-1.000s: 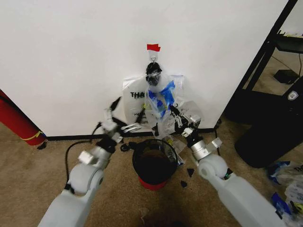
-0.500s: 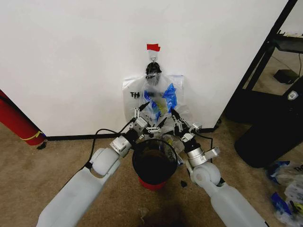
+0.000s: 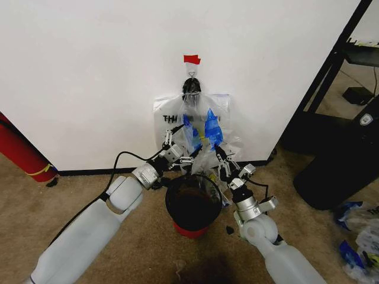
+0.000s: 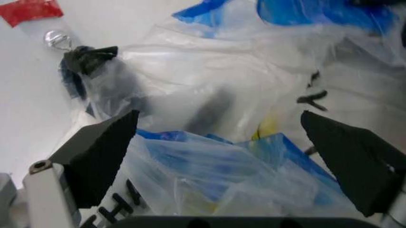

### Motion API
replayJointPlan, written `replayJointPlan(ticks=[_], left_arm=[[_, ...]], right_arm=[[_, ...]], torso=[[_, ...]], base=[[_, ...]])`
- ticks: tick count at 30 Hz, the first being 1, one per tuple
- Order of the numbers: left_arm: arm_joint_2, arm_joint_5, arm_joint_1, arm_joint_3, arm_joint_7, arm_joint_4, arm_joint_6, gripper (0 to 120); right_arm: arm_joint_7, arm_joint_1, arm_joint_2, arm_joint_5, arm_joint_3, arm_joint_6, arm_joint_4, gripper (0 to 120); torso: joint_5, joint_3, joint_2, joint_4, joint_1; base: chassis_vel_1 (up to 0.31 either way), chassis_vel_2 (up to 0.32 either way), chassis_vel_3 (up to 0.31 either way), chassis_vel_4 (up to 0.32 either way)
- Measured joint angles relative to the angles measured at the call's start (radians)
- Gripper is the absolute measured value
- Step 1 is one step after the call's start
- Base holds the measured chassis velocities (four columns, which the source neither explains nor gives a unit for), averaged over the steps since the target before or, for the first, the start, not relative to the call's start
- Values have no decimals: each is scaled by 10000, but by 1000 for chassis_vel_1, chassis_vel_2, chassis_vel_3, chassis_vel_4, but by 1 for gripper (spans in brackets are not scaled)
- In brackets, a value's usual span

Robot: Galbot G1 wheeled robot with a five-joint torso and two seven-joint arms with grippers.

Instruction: Pick up the garbage bag from the wall and place it over the trash bin.

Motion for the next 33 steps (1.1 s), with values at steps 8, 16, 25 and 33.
replayJointPlan(ticks=[8, 16, 25, 33], left_arm=[[-47, 1662, -446, 513, 375, 469, -536, 100], [-94, 2939, -1207, 816, 1050, 757, -742, 100], [272, 3908, -1241, 664, 1321, 720, 57, 90], [426, 3587, -862, 526, -23, 301, 1127, 64]], right_arm=[[-85, -86, 90, 384, 14, 62, -4, 0], [-81, -72, 101, 394, 36, 85, 11, 0], [-94, -34, 91, 262, 73, 108, 73, 0], [-108, -30, 136, 71, 37, 130, -12, 0]], torso=[[0, 0, 0, -1, 0], [0, 0, 0, -3, 0], [0, 0, 0, -1, 0], [0, 0, 2, -1, 0]], base=[[0, 0, 0, 0], [0, 0, 0, 0], [0, 0, 0, 0], [0, 0, 0, 0]])
